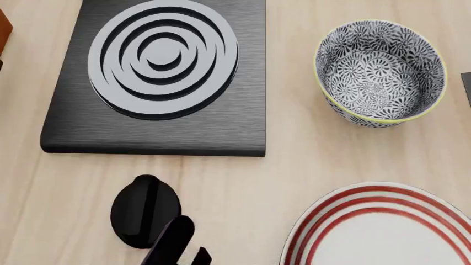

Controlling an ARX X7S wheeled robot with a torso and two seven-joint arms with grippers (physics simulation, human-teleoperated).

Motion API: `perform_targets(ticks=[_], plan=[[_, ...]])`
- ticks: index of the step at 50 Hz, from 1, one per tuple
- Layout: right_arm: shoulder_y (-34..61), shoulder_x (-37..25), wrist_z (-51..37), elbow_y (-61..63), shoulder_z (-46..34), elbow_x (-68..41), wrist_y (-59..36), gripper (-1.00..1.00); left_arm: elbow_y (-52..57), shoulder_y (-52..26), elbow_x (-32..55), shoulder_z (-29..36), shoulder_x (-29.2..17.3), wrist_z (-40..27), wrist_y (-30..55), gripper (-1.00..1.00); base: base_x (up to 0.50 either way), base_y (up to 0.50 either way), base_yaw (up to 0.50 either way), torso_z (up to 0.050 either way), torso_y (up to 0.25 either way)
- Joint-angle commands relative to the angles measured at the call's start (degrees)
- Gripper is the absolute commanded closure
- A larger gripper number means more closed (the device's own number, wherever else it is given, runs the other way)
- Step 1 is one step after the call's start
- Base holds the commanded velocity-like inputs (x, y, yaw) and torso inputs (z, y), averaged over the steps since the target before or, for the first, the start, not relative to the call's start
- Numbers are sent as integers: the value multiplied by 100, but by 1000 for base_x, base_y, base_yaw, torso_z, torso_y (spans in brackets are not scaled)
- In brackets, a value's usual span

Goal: Pick up the cream cheese and put it in the bowl.

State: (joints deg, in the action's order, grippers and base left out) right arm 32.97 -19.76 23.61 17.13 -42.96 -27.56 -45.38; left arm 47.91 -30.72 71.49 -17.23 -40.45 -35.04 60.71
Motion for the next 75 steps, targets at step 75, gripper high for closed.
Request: perform_targets(ticks=[75], plan=[[3675, -1081, -4890, 1043, 4109, -4521, -4324, 100, 30, -285, 366, 250, -136, -368, -77, -100, 0, 0, 0, 0, 0]])
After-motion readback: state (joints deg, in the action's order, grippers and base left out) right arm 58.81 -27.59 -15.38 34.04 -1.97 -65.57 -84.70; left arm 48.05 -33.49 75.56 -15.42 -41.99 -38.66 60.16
